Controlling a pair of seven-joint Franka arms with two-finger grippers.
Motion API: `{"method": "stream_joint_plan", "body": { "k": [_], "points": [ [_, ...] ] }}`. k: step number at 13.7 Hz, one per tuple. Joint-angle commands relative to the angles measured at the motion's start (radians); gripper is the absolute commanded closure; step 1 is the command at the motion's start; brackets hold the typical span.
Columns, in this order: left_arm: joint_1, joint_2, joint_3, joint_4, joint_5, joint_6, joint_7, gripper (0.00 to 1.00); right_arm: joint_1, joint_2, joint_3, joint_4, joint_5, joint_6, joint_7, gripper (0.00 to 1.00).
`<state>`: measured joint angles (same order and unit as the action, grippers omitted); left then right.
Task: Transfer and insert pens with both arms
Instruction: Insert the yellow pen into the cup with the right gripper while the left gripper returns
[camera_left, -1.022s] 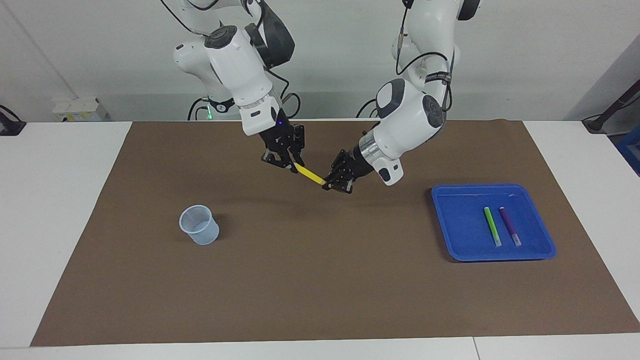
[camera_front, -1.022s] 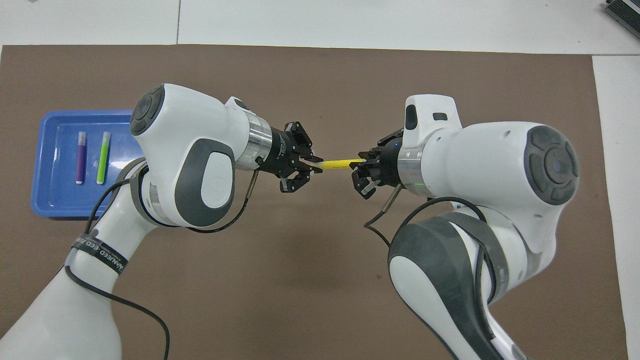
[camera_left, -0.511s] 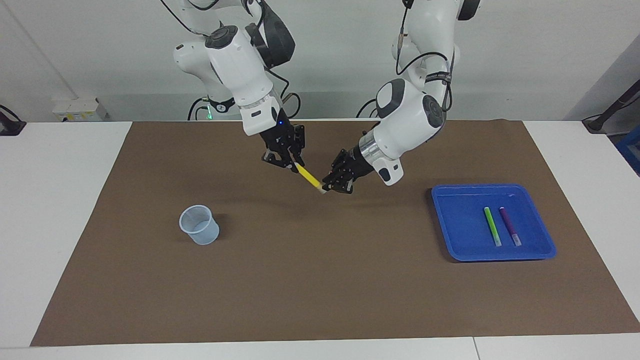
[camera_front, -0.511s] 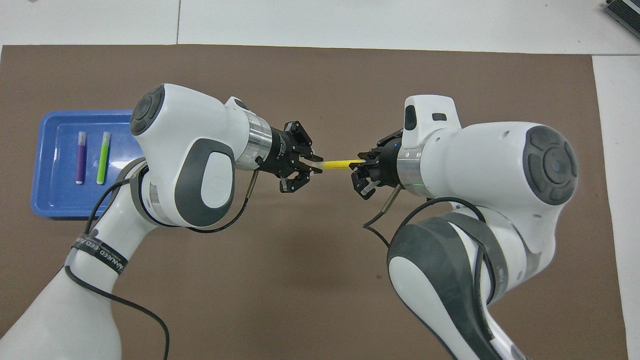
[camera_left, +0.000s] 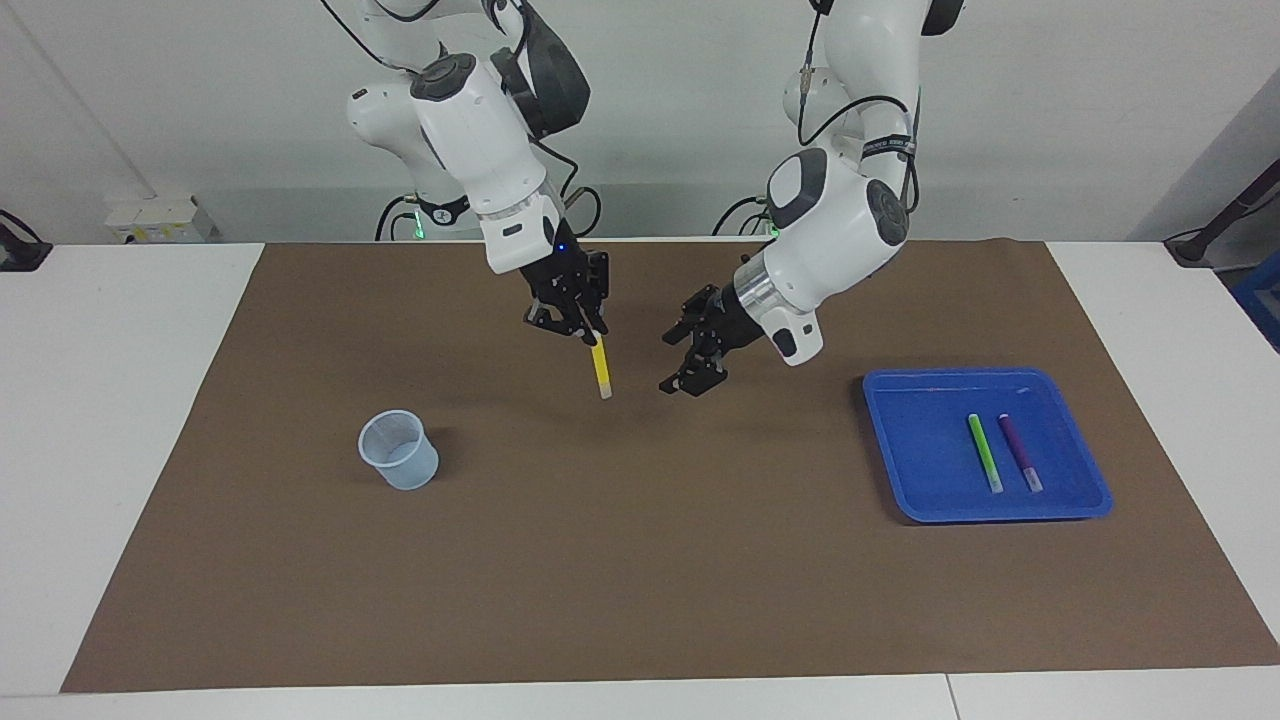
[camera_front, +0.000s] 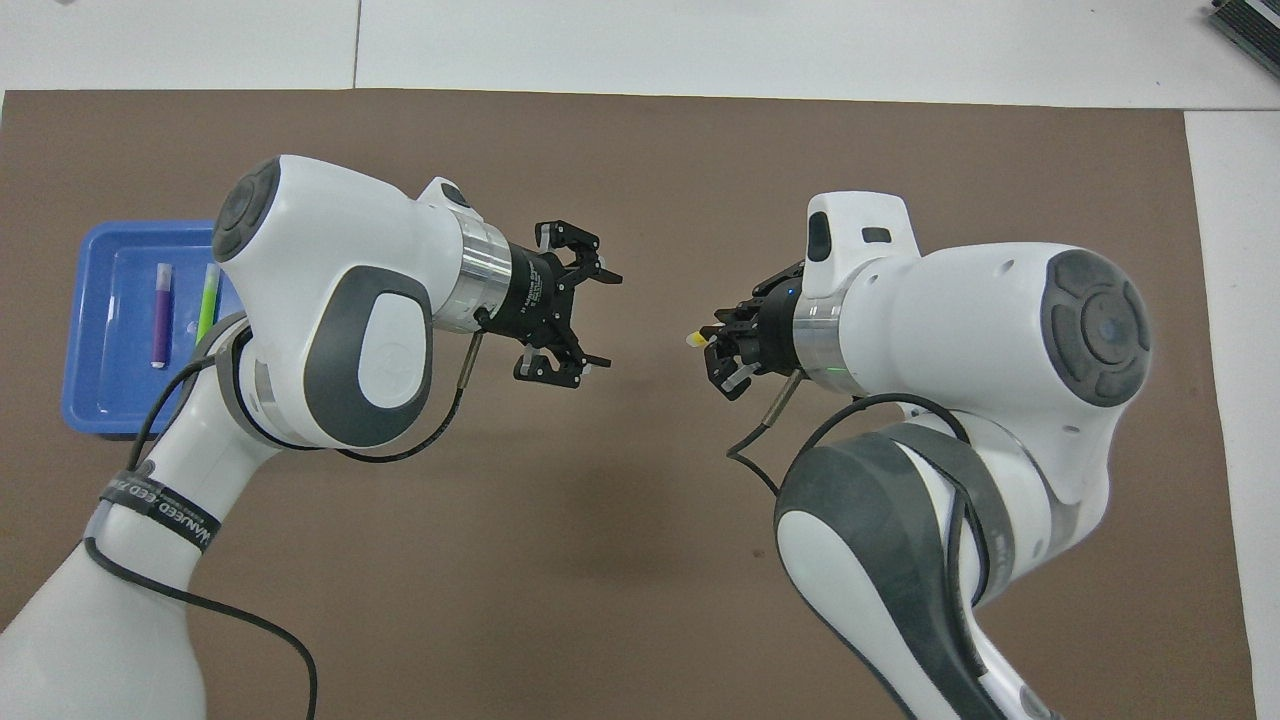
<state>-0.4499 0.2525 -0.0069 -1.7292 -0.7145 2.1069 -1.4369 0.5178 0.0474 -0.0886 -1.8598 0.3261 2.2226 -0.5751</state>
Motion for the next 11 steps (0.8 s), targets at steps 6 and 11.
{"method": "stream_joint_plan", "body": {
  "k": [6,11],
  "points": [
    [0.212,-0.094,0.001,-0.171,0.219,-0.027,0.726,0.05,-0.140,-0.043,-0.010,0.022,-0.040,-0.162,-0.014,1.00],
    [0.339,-0.084,0.001,-0.171,0.521,0.059,1.223,0.07,-0.289,-0.075,-0.010,0.022,-0.105,-0.230,-0.106,1.00]
  ]
}}
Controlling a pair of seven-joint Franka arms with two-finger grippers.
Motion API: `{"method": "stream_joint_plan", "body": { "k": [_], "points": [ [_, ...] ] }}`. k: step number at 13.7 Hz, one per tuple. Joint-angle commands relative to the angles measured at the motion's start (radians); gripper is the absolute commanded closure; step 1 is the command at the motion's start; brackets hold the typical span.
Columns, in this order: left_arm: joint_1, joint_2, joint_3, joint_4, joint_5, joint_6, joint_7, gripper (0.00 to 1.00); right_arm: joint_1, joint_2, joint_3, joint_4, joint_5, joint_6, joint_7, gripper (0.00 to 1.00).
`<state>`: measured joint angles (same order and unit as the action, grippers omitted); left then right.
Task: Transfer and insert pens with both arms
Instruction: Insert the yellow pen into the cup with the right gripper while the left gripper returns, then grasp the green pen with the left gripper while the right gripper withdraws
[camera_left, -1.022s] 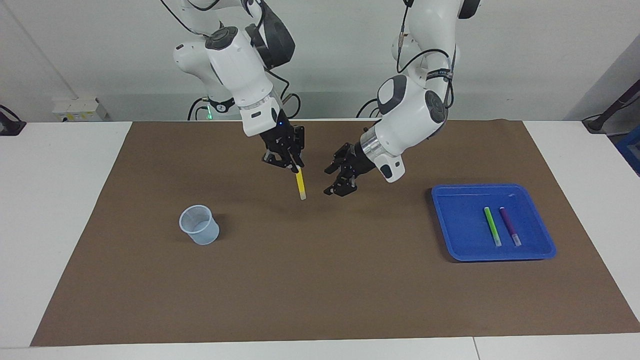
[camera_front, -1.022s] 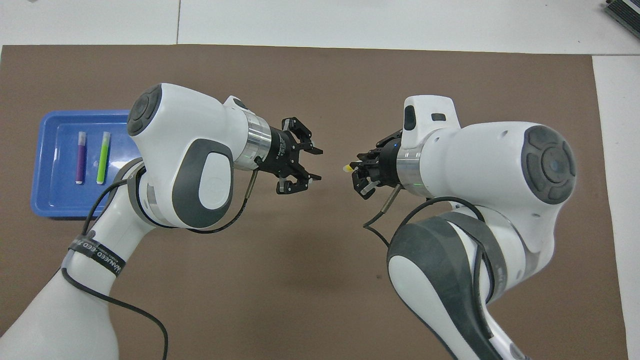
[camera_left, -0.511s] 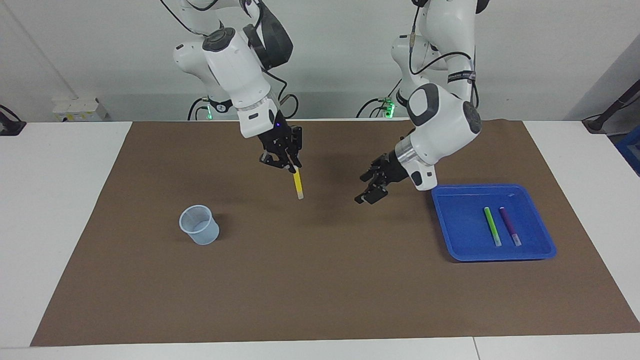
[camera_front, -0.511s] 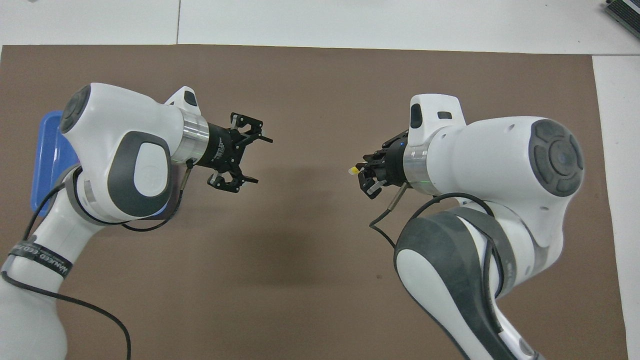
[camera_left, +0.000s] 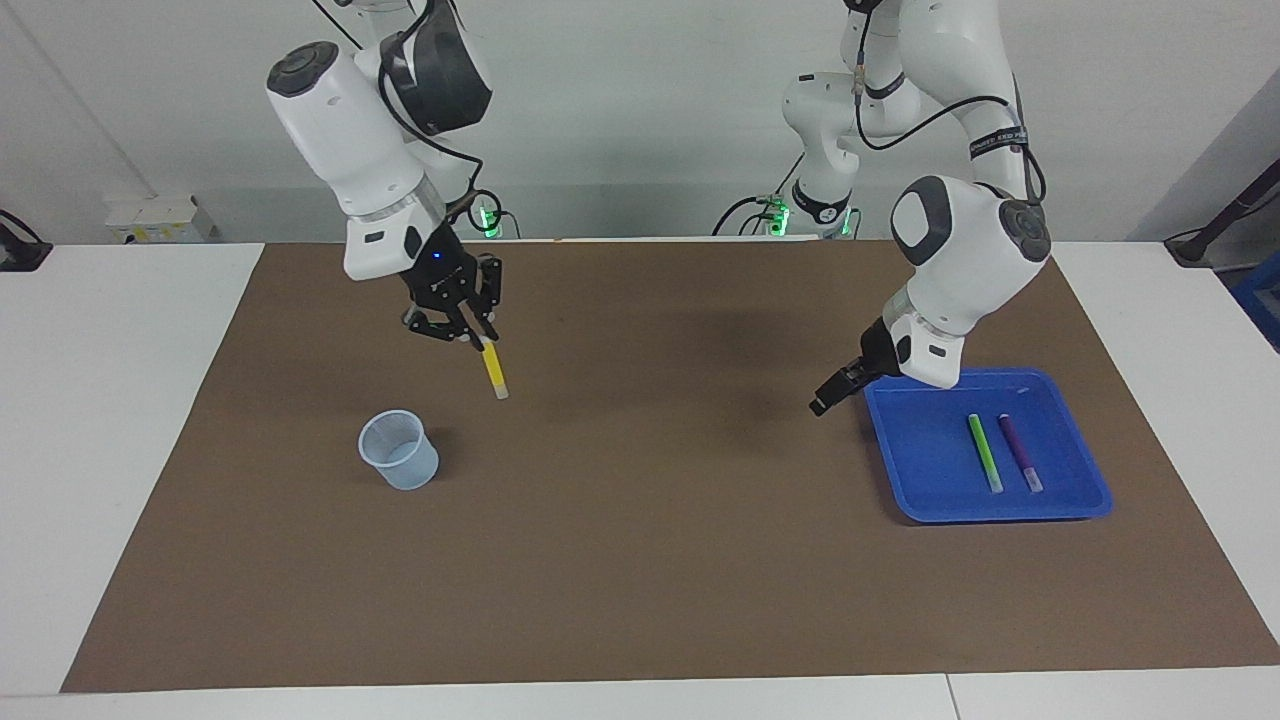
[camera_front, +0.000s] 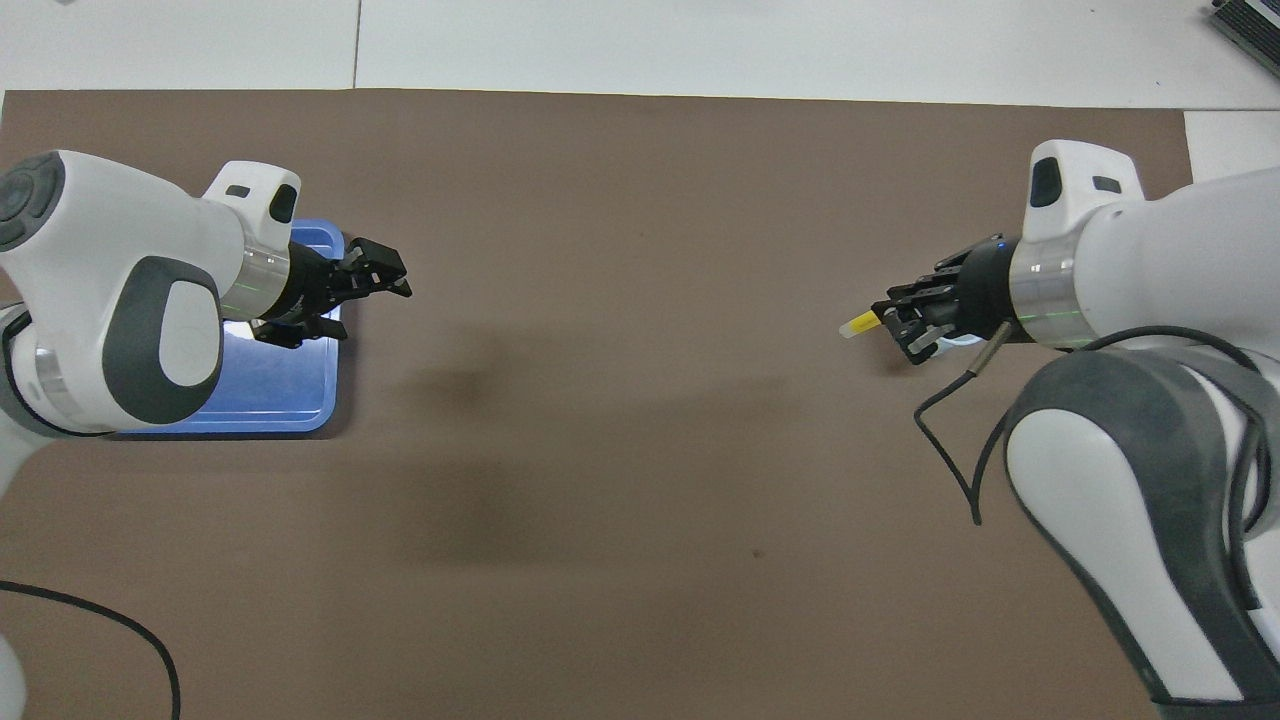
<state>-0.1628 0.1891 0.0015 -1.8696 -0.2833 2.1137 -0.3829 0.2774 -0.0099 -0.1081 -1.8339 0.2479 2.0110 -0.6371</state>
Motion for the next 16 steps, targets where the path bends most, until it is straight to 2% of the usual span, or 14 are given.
{"method": "stream_joint_plan", "body": {
  "k": [1,2,5,7,9,10,12,16],
  "points": [
    [0.072,-0.017,-0.008,-0.033,0.126,0.090,0.267,0.09,-0.072,-0.018,0.010,-0.004,-0.041,-0.018,-0.068,1.00],
    [0.092,-0.013,-0.008,-0.033,0.162,0.126,0.350,0.12,-0.096,-0.018,0.010,-0.004,-0.056,-0.018,-0.096,1.00],
    [0.193,0.088,-0.009,0.021,0.225,0.193,0.577,0.12,-0.139,-0.022,0.010,-0.014,-0.101,-0.015,-0.151,1.00],
    [0.245,0.209,-0.011,0.171,0.227,0.142,0.692,0.14,-0.156,-0.025,0.012,-0.037,-0.134,0.006,-0.173,1.00],
    [0.253,0.271,-0.009,0.285,0.228,0.047,0.694,0.15,-0.159,-0.015,0.013,-0.042,-0.137,0.043,-0.174,1.00],
    [0.253,0.292,-0.009,0.308,0.230,0.043,0.694,0.15,-0.159,-0.009,0.013,-0.050,-0.137,0.066,-0.174,1.00],
    [0.267,0.332,-0.009,0.310,0.251,0.090,0.705,0.16,-0.159,-0.005,0.015,-0.085,-0.137,0.133,-0.173,1.00],
    [0.284,0.328,-0.008,0.279,0.254,0.111,0.783,0.17,-0.153,0.051,0.015,-0.093,-0.137,0.218,-0.174,1.00]
  ]
}}
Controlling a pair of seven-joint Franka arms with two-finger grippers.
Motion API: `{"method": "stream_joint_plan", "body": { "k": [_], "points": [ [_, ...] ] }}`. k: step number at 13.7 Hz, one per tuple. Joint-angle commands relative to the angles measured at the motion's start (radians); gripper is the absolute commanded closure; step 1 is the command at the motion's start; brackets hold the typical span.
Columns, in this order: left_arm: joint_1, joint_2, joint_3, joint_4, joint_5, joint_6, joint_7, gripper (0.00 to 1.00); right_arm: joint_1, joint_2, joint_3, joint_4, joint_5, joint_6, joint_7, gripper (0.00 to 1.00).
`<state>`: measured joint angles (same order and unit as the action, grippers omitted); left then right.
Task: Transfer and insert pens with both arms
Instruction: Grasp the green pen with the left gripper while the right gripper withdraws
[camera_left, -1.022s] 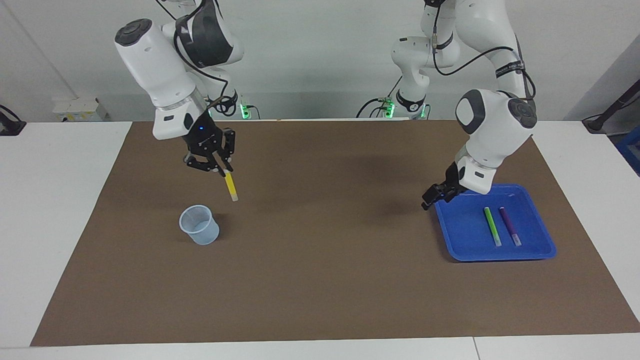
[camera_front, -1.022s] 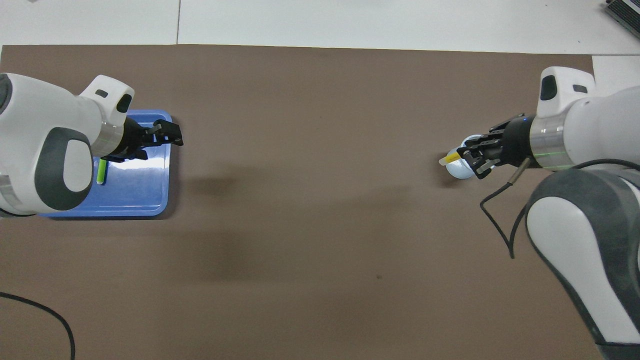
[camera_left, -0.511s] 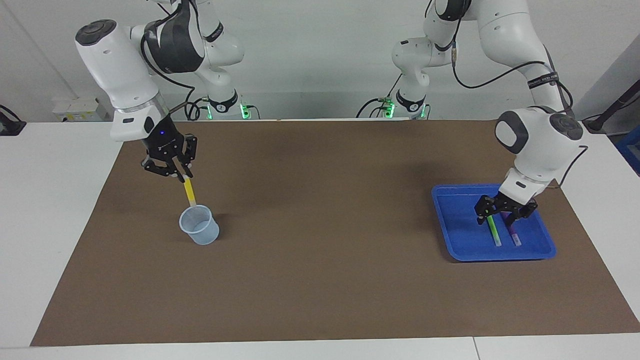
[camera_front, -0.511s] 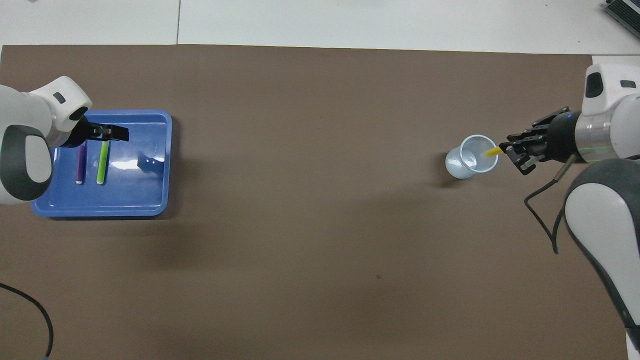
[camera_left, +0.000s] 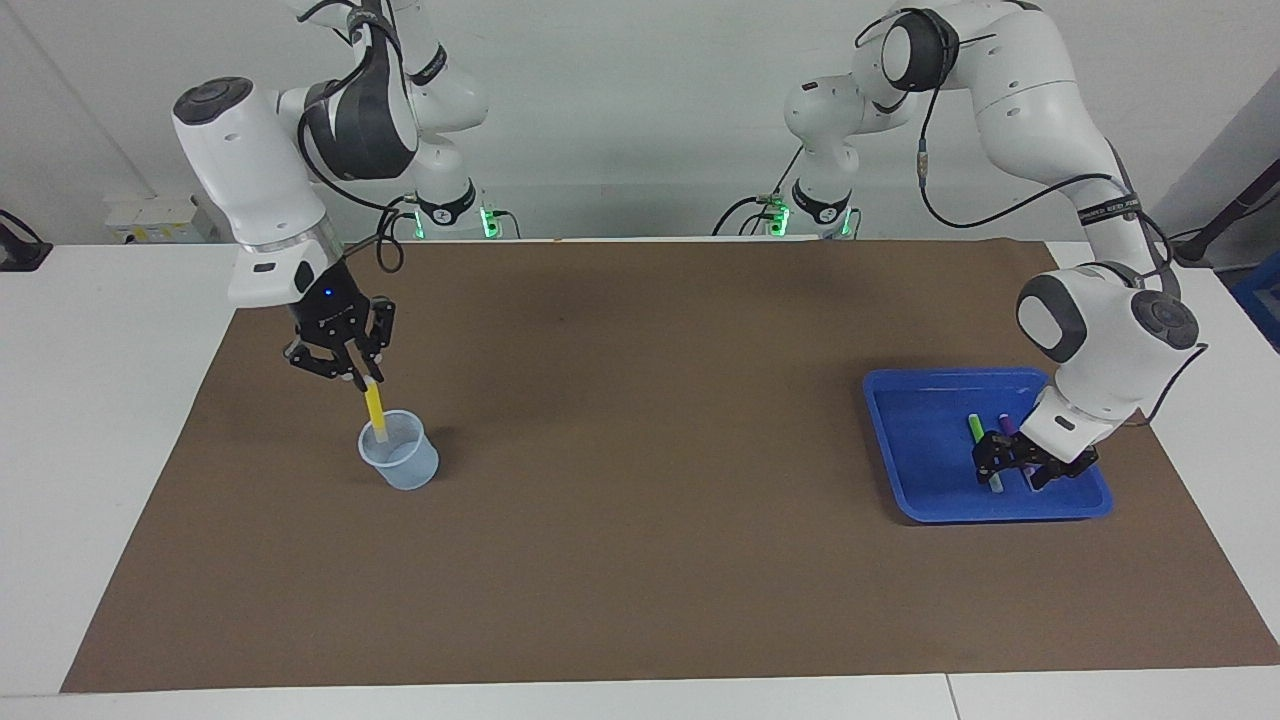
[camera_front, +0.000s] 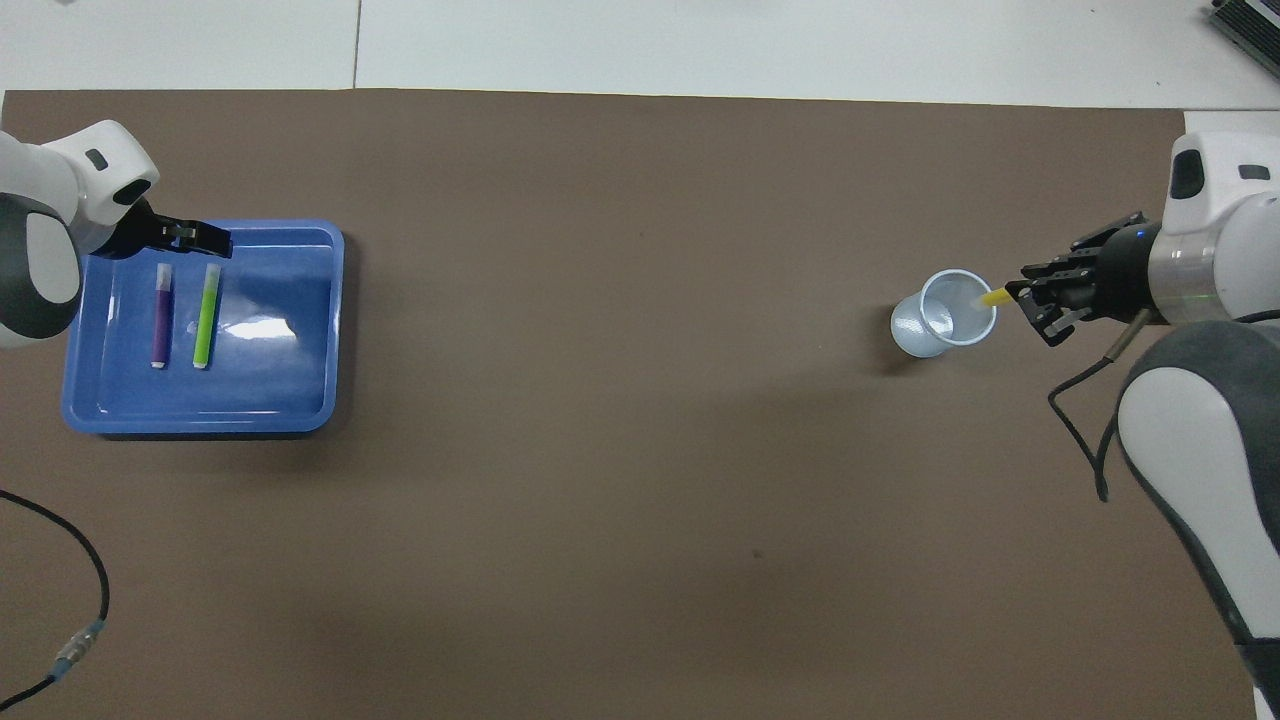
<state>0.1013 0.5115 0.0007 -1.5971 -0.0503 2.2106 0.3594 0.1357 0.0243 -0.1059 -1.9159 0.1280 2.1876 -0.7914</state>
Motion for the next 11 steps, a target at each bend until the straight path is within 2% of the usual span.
{"method": "stream_joint_plan", "body": {
  "k": [1,3,7,8,9,10,11],
  "points": [
    [0.032,0.004,-0.007,-0.004,0.021,0.014,0.042,0.17,-0.010,0.023,0.012,-0.011,-0.018,0.040,-0.012,1.00],
    [0.035,-0.001,-0.007,-0.023,0.032,0.020,0.059,0.18,-0.002,0.029,0.014,-0.031,-0.018,0.040,-0.011,1.00],
    [0.048,-0.027,-0.007,-0.118,0.036,0.110,0.084,0.19,-0.002,0.029,0.012,-0.060,-0.018,0.037,-0.009,1.00],
    [0.044,-0.030,-0.007,-0.127,0.036,0.112,0.084,0.20,-0.002,0.029,0.014,-0.060,-0.018,0.035,-0.009,0.90],
    [0.041,-0.036,-0.007,-0.144,0.036,0.118,0.082,0.21,-0.002,0.029,0.014,-0.060,-0.018,0.035,-0.009,0.62],
    [0.041,-0.041,-0.007,-0.158,0.036,0.120,0.082,0.21,-0.002,0.029,0.014,-0.060,-0.018,0.032,-0.008,0.46],
    [0.044,-0.048,-0.008,-0.173,0.036,0.118,0.084,0.22,-0.002,0.029,0.014,-0.058,-0.018,0.029,-0.008,0.34]
  ]
}}
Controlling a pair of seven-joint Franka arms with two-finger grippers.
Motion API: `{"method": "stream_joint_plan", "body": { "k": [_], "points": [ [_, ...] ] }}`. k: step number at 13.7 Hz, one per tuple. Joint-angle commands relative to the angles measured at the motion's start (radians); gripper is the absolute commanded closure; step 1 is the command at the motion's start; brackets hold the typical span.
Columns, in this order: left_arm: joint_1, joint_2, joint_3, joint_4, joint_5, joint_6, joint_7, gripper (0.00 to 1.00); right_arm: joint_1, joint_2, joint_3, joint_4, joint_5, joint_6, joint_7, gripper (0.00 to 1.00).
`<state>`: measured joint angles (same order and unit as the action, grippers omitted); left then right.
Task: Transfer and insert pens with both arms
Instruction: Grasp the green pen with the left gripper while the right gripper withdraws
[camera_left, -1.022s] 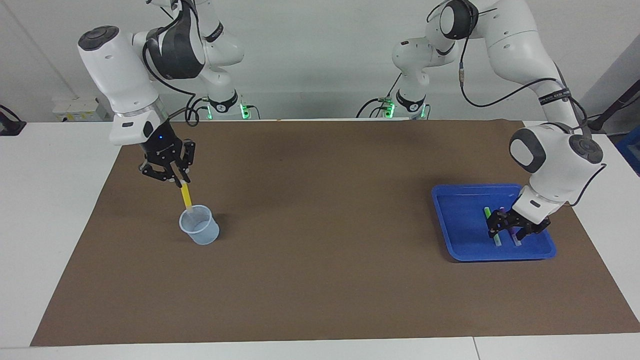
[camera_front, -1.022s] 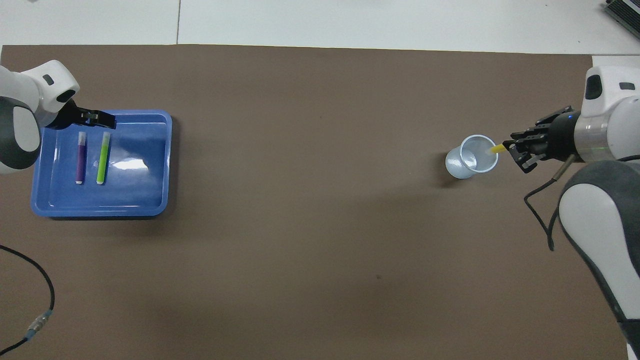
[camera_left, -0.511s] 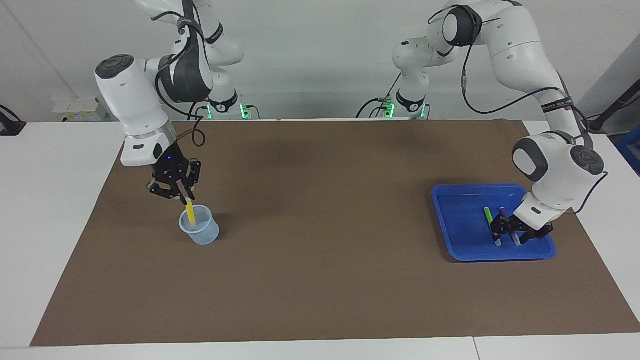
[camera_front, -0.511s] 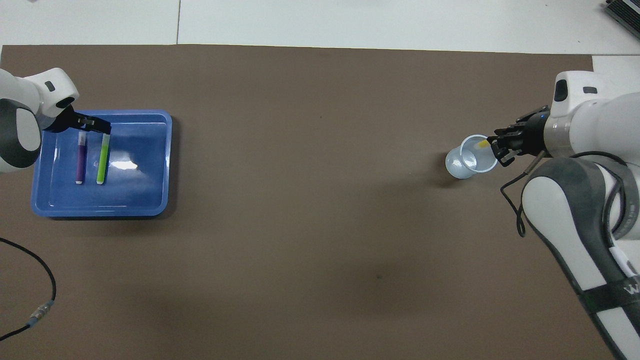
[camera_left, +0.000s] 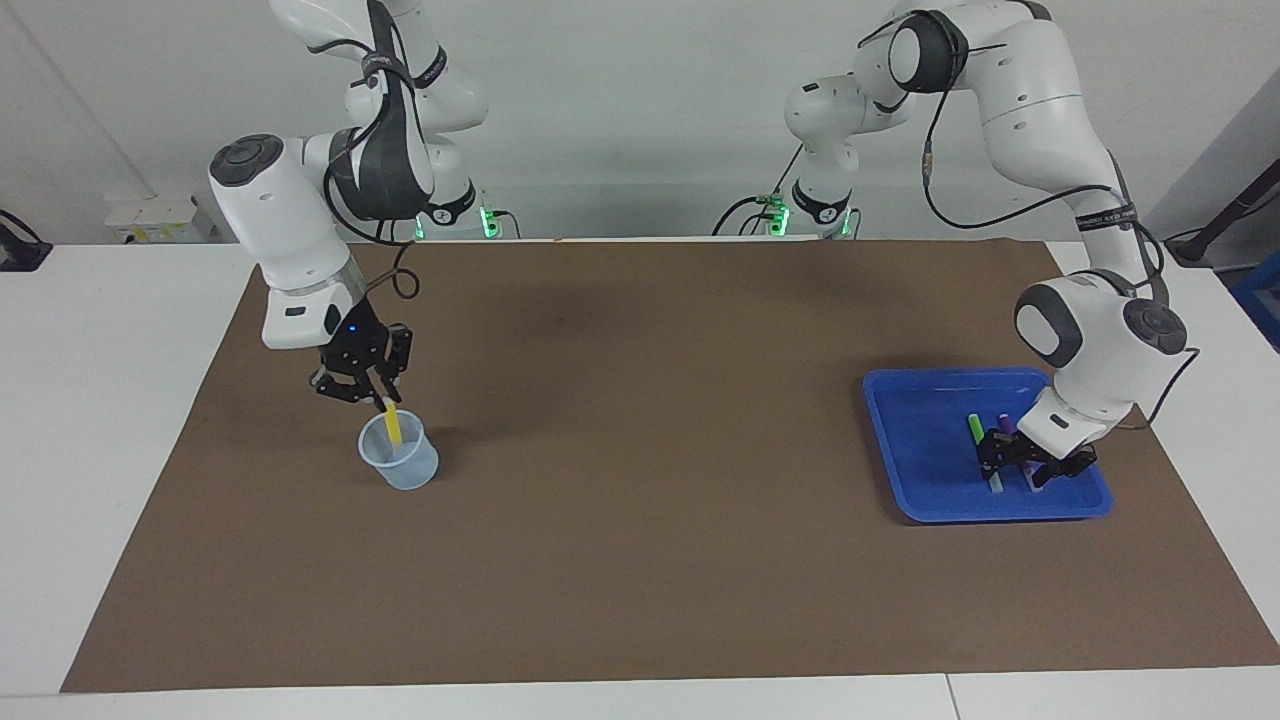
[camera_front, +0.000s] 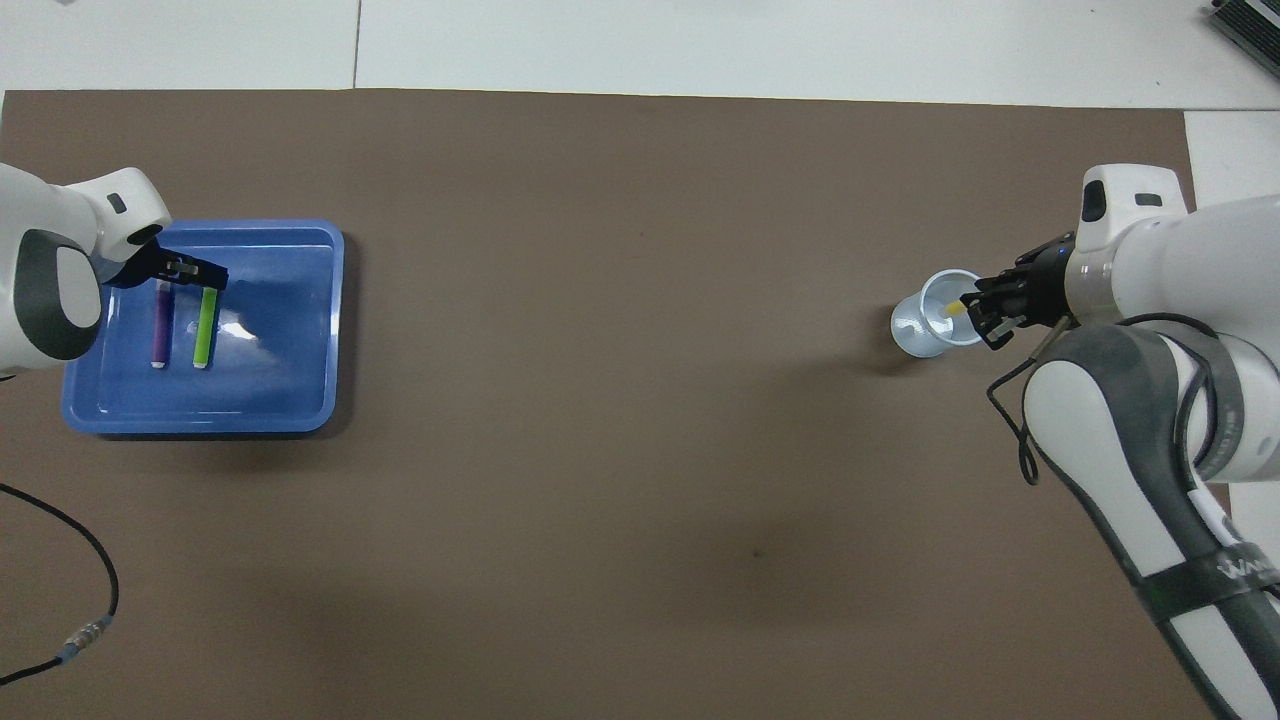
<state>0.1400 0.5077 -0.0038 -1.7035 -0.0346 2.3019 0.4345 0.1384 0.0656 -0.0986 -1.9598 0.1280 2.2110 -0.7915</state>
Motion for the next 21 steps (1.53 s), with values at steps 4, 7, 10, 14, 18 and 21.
{"method": "stream_joint_plan", "body": {
  "k": [4,7,10,14,18,21],
  "points": [
    [0.004,-0.055,-0.004,-0.094,0.021,0.022,0.009,0.56,-0.005,-0.023,0.008,-0.007,-0.014,-0.026,0.006,0.00],
    [-0.003,-0.057,-0.004,-0.094,0.019,0.011,0.004,1.00,0.016,-0.053,0.017,0.039,-0.001,-0.147,0.185,0.00],
    [0.001,-0.057,-0.005,-0.065,0.009,-0.060,0.001,1.00,0.067,-0.099,0.020,0.053,0.001,-0.215,0.414,0.00],
    [0.000,-0.046,-0.004,0.083,-0.031,-0.293,-0.002,1.00,0.105,-0.127,0.020,0.053,0.004,-0.232,0.532,0.00],
    [0.009,-0.054,-0.005,0.096,-0.100,-0.340,-0.008,1.00,0.109,-0.145,0.063,0.053,0.013,-0.269,0.674,0.00],
    [-0.008,-0.063,-0.010,0.093,-0.159,-0.435,-0.180,1.00,0.109,-0.145,0.106,0.053,0.051,-0.249,0.861,0.00]
  ]
}}
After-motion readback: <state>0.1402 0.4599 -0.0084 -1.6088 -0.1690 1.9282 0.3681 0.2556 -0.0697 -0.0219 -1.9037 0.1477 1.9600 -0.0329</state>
